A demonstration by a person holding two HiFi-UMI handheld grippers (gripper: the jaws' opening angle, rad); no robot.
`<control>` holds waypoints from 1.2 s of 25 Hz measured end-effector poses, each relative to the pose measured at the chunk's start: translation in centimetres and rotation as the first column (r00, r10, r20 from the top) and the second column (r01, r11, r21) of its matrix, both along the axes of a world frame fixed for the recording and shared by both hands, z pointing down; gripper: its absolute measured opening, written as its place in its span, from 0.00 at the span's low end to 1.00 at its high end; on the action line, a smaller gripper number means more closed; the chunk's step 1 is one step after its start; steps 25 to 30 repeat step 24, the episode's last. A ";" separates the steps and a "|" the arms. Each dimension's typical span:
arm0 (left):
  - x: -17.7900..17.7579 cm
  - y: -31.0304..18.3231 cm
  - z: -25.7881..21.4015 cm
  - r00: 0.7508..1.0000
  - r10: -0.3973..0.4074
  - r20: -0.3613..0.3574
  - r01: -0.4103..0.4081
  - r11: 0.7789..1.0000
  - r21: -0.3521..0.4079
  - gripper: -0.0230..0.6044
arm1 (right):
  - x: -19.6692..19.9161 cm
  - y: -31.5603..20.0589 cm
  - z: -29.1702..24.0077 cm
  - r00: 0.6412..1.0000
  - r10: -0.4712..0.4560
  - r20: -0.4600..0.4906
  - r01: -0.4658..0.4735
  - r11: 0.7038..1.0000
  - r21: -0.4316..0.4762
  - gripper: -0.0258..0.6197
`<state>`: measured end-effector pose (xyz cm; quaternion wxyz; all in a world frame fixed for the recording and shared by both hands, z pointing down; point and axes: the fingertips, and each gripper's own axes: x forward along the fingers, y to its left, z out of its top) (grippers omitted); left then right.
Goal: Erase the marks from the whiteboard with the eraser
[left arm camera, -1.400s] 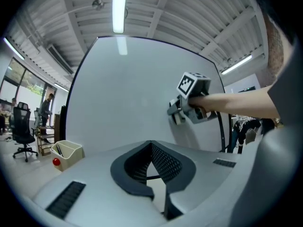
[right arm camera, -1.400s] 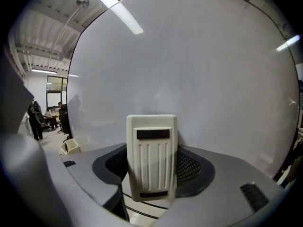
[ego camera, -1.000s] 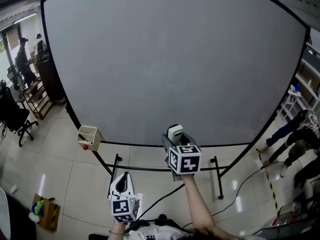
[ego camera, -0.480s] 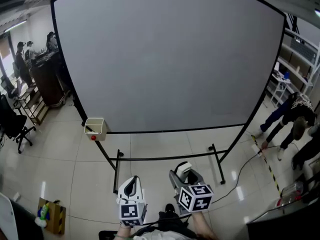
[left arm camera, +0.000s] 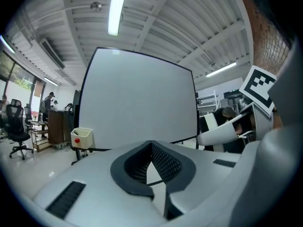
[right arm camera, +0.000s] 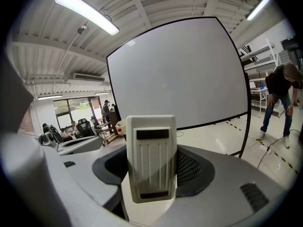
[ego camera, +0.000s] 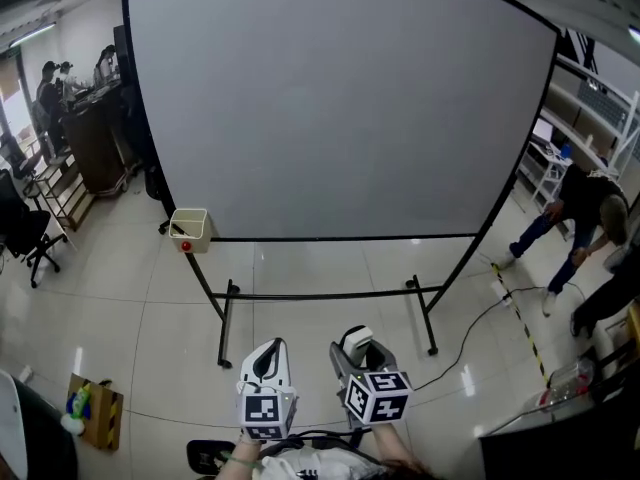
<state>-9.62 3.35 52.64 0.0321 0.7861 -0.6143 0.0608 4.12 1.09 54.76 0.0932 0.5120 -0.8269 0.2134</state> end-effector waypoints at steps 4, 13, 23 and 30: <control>2.2 0.2 -0.4 1.000 0.015 0.006 -0.015 1.000 0.004 0.04 | 1.0 0.6 0.4 1.000 -0.009 -0.029 0.009 1.000 0.003 0.48; 5.6 0.3 -1.7 0.999 0.012 0.045 -0.013 1.000 0.021 0.04 | 2.3 0.9 1.0 0.998 -0.050 -0.028 0.049 0.999 -0.008 0.48; 6.3 0.4 -2.0 0.999 -0.024 0.043 0.024 1.000 0.013 0.04 | 2.3 1.1 1.3 0.995 -0.092 -0.040 0.092 0.996 -0.011 0.48; 6.3 0.4 -2.0 0.999 -0.026 0.040 0.025 1.000 0.014 0.04 | 2.3 1.1 1.3 0.995 -0.092 -0.041 0.092 0.996 -0.011 0.48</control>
